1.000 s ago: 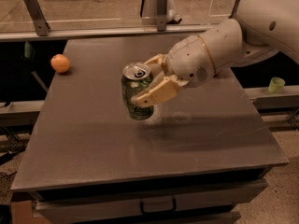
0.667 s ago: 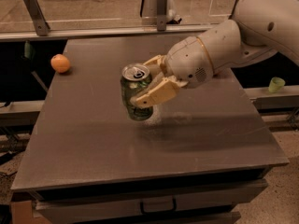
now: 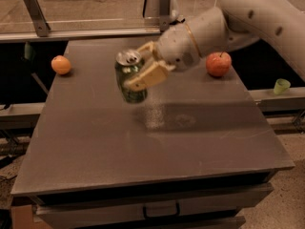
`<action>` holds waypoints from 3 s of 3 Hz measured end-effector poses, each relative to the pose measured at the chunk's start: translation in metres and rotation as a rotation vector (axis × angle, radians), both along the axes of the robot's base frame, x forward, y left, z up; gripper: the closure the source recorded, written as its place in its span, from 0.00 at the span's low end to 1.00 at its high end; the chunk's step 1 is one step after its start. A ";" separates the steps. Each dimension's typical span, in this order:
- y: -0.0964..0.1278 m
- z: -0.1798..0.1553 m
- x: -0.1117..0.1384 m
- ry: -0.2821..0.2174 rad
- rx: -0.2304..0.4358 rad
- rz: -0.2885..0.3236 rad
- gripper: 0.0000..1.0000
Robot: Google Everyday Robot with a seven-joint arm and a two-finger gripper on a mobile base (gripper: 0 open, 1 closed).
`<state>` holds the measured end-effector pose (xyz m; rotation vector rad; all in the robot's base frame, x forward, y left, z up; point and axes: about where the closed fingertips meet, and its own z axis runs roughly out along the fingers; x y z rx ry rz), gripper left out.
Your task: Move green can near orange
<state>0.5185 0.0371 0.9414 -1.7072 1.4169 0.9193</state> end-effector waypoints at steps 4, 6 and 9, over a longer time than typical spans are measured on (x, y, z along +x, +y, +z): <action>0.111 0.038 0.185 -0.115 0.112 -0.158 1.00; 0.141 -0.020 0.199 -0.045 0.090 -0.281 1.00; 0.168 -0.044 0.209 -0.012 0.081 -0.285 0.61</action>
Offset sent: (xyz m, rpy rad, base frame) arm 0.1998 0.0910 0.0813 0.1158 -0.1919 -0.0972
